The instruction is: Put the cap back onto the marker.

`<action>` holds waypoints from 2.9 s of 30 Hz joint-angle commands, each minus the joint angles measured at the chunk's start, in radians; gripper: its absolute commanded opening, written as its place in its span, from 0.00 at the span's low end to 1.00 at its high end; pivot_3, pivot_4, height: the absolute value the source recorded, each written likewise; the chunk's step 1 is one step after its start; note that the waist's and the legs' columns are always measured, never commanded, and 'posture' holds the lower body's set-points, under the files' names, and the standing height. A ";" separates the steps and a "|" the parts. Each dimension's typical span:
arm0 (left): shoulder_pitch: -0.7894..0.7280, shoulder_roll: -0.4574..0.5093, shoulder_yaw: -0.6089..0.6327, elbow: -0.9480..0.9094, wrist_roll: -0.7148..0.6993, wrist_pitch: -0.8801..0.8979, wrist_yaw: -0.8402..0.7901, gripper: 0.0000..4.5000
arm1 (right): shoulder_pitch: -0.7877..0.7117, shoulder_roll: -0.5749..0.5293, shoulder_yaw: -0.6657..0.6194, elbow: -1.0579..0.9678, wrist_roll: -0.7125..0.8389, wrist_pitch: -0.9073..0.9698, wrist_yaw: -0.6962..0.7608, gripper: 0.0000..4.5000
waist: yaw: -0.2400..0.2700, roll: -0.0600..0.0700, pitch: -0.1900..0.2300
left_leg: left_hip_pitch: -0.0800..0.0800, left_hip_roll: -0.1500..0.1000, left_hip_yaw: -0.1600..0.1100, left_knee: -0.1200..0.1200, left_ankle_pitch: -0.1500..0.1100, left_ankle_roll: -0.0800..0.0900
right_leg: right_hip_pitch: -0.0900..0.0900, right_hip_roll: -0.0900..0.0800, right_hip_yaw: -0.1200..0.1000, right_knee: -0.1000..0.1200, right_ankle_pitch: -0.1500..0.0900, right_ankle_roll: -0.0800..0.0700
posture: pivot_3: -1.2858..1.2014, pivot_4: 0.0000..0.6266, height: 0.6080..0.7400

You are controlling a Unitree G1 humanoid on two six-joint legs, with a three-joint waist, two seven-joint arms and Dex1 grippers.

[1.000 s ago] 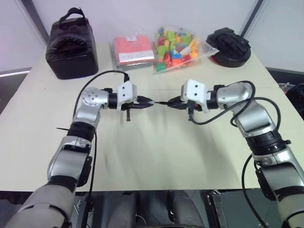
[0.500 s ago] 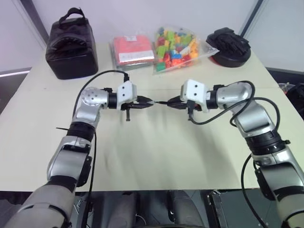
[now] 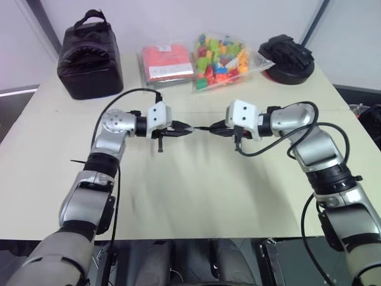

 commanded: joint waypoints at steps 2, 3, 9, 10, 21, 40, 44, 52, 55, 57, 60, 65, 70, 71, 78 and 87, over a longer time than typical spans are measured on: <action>-0.024 0.011 0.003 -0.035 -0.020 -0.020 -0.010 0.00 | -0.009 -0.003 -0.025 -0.004 -0.001 -0.015 -0.011 0.00 | 0.000 0.000 0.000 | 0.000 0.000 0.000 0.000 0.000 0.000 | 0.000 0.000 0.000 0.000 0.000 0.000 | 0.52 0.24 1.00; -0.024 0.012 0.003 -0.035 -0.020 -0.021 -0.010 0.00 | -0.009 -0.002 -0.025 -0.004 -0.001 -0.016 -0.011 0.00 | 0.000 0.000 0.000 | 0.000 0.000 0.000 0.000 0.000 0.000 | 0.000 0.000 0.000 0.000 0.000 0.000 | 0.52 0.24 1.00; -0.021 0.022 0.006 -0.034 -0.017 -0.020 -0.009 0.00 | -0.008 -0.001 -0.025 0.001 -0.001 -0.019 -0.013 0.00 | 0.000 0.000 0.000 | 0.000 0.000 0.000 0.000 0.000 0.000 | 0.000 0.000 0.000 0.000 0.000 0.000 | 0.52 0.24 1.00; -0.022 0.023 0.007 -0.033 -0.017 -0.020 -0.007 0.00 | -0.008 -0.001 -0.025 0.002 -0.001 -0.019 -0.013 0.00 | 0.000 0.000 0.000 | 0.000 0.000 0.000 0.000 0.000 0.000 | 0.000 0.000 0.000 0.000 0.000 0.000 | 0.52 0.24 1.00; -0.030 0.022 0.006 -0.019 -0.014 -0.027 0.009 0.00 | 0.002 0.004 -0.019 -0.015 0.002 -0.012 -0.012 0.00 | 0.000 0.000 0.000 | 0.000 0.000 0.000 0.000 0.000 0.000 | 0.000 0.000 0.000 0.000 0.000 0.000 | 0.52 0.24 1.00; -0.043 -0.005 -0.010 0.024 -0.002 -0.049 0.014 0.00 | 0.007 0.003 -0.020 -0.046 0.003 0.005 -0.013 0.00 | 0.001 0.000 0.000 | 0.000 0.000 0.000 0.000 0.000 0.000 | 0.000 0.000 0.000 0.000 0.000 0.000 | 0.52 0.24 1.00; -0.057 -0.007 -0.014 0.050 -0.001 -0.062 0.020 0.00 | 0.009 0.004 -0.020 -0.055 0.004 0.011 -0.014 0.00 | 0.000 0.000 0.000 | 0.000 0.000 0.000 0.000 0.000 0.000 | 0.000 0.000 0.000 0.000 0.000 0.000 | 0.52 0.24 1.00; -0.077 -0.018 -0.018 0.090 0.007 -0.085 0.032 0.00 | 0.018 0.008 -0.019 -0.084 0.010 0.026 -0.019 0.00 | 0.000 0.000 0.000 | 0.000 0.000 0.000 0.000 0.000 0.000 | 0.000 0.000 0.000 0.000 0.000 0.000 | 0.52 0.24 1.00; -0.082 -0.022 -0.019 0.100 0.008 -0.090 0.033 0.00 | 0.019 0.009 -0.018 -0.088 0.010 0.030 -0.021 0.00 | 0.000 0.000 0.000 | 0.000 0.000 0.000 0.000 0.000 0.000 | 0.000 0.000 0.000 0.000 0.000 0.000 | 0.52 0.24 1.00; -0.083 -0.027 -0.022 0.103 0.008 -0.094 0.031 0.00 | 0.019 0.011 -0.017 -0.089 0.010 0.029 -0.022 0.00 | 0.000 0.000 0.000 | 0.000 0.000 0.000 0.000 0.000 0.000 | 0.000 0.000 0.000 0.000 0.000 0.000 | 0.52 0.24 1.00; -0.080 -0.038 -0.031 0.100 0.009 -0.103 0.018 0.00 | 0.019 0.013 -0.014 -0.089 0.010 0.026 -0.021 0.00 | 0.000 0.000 0.000 | 0.000 0.000 0.000 0.000 0.000 0.000 | 0.000 0.000 0.000 0.000 0.000 0.000 | 0.52 0.24 1.00; -0.080 -0.035 -0.075 0.089 0.045 -0.178 -0.027 0.00 | 0.005 0.009 -0.006 -0.066 -0.001 0.001 -0.003 0.00 | 0.000 0.000 0.000 | 0.000 0.000 0.000 0.000 0.000 0.000 | 0.000 0.000 0.000 0.000 0.000 0.000 | 0.52 0.24 1.00; -0.099 -0.028 -0.106 0.120 0.088 -0.235 -0.025 0.00 | -0.020 0.014 -0.003 -0.035 -0.024 -0.026 0.008 0.00 | 0.001 0.000 0.000 | 0.000 -0.001 0.000 0.000 0.000 0.000 | 0.000 0.000 0.000 0.000 0.000 0.000 | 0.52 0.24 1.00; -0.103 -0.030 -0.108 0.123 0.091 -0.230 -0.025 0.00 | -0.024 0.016 -0.003 -0.031 -0.027 -0.030 0.008 0.00 | 0.001 0.000 0.000 | 0.000 -0.001 0.000 0.000 0.000 0.000 | 0.000 0.000 0.000 0.000 0.000 0.000 | 0.52 0.24 1.00; -0.127 -0.059 -0.136 0.137 0.126 -0.222 -0.007 0.00 | -0.033 0.030 -0.002 -0.021 -0.036 -0.039 0.005 0.00 | 0.000 0.000 0.000 | 0.000 -0.001 0.000 0.000 0.000 0.000 | 0.000 0.000 0.000 0.000 0.000 0.000 | 0.52 0.24 1.00; -0.179 -0.148 -0.136 0.201 0.143 -0.200 0.027 0.00 | -0.037 0.049 -0.009 -0.011 -0.044 -0.040 -0.005 0.00 | 0.000 0.000 0.000 | 0.000 -0.001 0.000 0.000 0.000 0.000 | 0.000 0.000 0.000 0.000 0.000 0.000 | 0.52 0.24 1.00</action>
